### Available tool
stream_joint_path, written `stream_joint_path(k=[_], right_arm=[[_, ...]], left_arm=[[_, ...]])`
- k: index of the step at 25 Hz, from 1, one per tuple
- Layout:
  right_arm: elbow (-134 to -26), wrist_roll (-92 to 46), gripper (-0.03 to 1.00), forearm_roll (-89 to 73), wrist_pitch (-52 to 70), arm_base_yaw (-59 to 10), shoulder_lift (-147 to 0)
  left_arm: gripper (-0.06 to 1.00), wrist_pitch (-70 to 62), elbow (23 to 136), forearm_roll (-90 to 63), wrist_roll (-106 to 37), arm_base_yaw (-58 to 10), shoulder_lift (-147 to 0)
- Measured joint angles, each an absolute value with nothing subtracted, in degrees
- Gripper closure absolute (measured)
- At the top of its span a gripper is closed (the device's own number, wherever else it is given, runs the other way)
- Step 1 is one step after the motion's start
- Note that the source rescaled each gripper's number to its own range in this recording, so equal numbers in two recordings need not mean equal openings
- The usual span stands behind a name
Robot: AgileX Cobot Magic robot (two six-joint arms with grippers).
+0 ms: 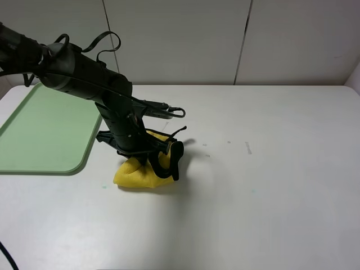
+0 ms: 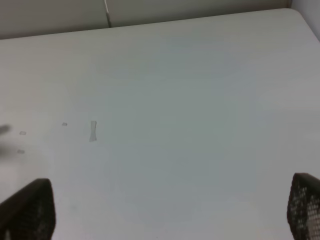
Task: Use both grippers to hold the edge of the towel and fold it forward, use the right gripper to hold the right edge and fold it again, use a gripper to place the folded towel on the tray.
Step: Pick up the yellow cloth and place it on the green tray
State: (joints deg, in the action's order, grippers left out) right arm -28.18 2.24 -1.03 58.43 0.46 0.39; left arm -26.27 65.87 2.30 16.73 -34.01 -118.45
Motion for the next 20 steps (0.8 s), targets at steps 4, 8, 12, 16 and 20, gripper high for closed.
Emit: stream_joint_path(k=[4,8,12,16,20], right_arm=[[-28.2,2.2,-0.03,-1.0,58.4,0.5,0.4],[-28.2,2.2,-0.03,-1.0,58.4,0.5,0.4],[-28.2,2.2,-0.03,-1.0,58.4,0.5,0.4],[-28.2,2.2,-0.03,-1.0,58.4,0.5,0.4],[-28.2,2.2,-0.03,-1.0,58.4,0.5,0.4]], left_arm=[[0.79,-26.3,65.9,2.3,16.7,-34.0,-118.5],[0.79,-26.4,65.9,2.7,16.7,-34.0,-118.3],[0.79,-28.2,66.1,4.8,16.7,-32.9,-117.5],[0.79,-32.9,67.8,8.1,16.7,-30.4,-116.4],[0.79,-36.7,69.8,11.0,15.6,-27.8,-115.0]])
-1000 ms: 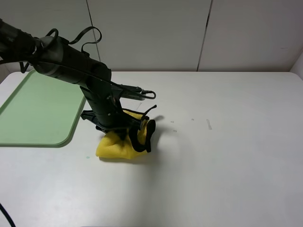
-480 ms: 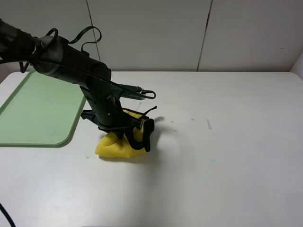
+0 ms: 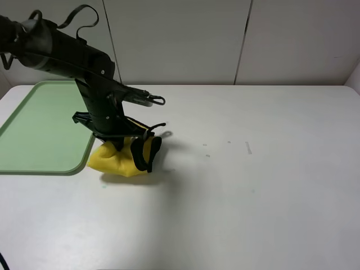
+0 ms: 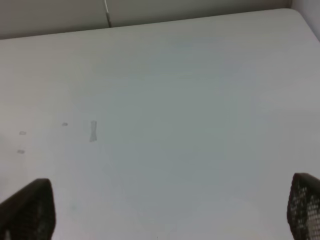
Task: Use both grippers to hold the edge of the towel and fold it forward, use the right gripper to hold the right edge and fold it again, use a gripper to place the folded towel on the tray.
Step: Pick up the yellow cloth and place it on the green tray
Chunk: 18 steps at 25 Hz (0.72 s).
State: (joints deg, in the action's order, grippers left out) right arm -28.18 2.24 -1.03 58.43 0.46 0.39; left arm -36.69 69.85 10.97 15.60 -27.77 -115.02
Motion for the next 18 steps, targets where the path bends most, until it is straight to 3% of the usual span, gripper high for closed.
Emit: stream_joint_path(k=[18], right_arm=[[-28.2,2.2,-0.03,-1.0,58.4,0.5,0.4]], left_arm=[[0.79,-40.8,72.8,17.7,9.9,-11.1,-113.9]])
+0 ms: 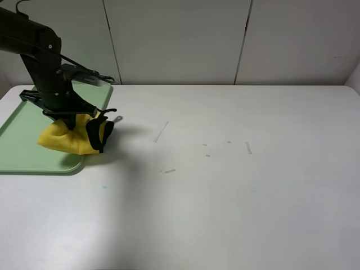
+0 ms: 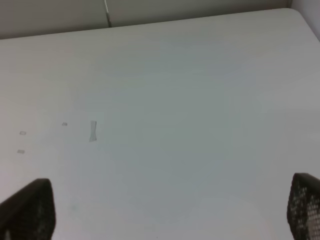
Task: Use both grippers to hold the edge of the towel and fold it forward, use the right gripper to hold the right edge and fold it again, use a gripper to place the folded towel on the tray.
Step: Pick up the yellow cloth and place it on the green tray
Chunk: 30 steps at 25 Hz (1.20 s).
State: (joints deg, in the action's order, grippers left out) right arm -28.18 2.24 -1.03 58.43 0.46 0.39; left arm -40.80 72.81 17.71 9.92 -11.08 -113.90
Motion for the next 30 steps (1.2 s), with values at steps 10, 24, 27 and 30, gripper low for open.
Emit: stream_joint_path(k=[10,24,27,30], right_arm=[[-28.2,2.2,-0.03,-1.0,58.4,0.5,0.4],[-28.2,2.2,-0.03,-1.0,58.4,0.5,0.4],[-28.2,2.2,-0.03,-1.0,58.4,0.5,0.4],[-28.2,2.2,-0.03,-1.0,58.4,0.5,0.4]], left_arm=[[0.79,-38.3,72.8,19.9,9.8,-3.0,-113.9],[0.55,-36.9,72.8,19.8,9.6,-2.0,-113.9],[0.11,-36.2,72.8,19.8,8.8,-2.0,-113.9],[-0.01,-36.3,72.8,19.8,8.5,-2.0,-113.9]])
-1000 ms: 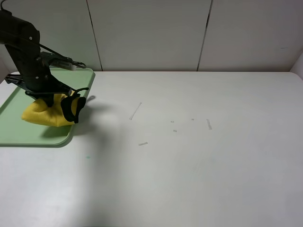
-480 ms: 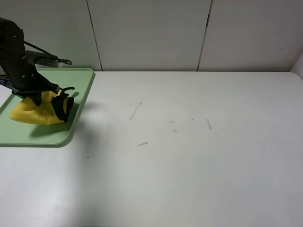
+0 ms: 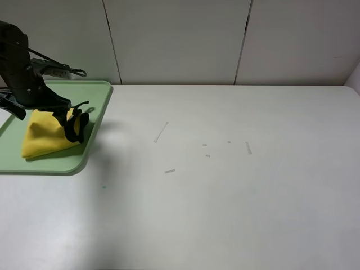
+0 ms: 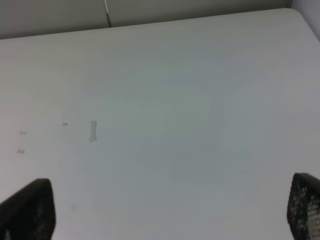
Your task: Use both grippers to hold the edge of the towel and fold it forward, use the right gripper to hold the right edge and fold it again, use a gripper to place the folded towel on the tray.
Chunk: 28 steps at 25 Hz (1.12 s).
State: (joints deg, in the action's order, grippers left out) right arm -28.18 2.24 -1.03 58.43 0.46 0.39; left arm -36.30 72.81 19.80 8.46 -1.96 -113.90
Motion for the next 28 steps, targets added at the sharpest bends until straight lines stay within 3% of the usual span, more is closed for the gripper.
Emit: stream_joint_path(k=[17,28], right_arm=[[-28.2,2.2,-0.03,-1.0,58.4,0.5,0.4],[-28.2,2.2,-0.03,-1.0,58.4,0.5,0.4]], left_arm=[[-0.05,-40.3,72.8,19.8,8.3,-2.0,-112.7],[-0.05,-48.1,72.0,19.6,7.8,-2.1,-103.1]])
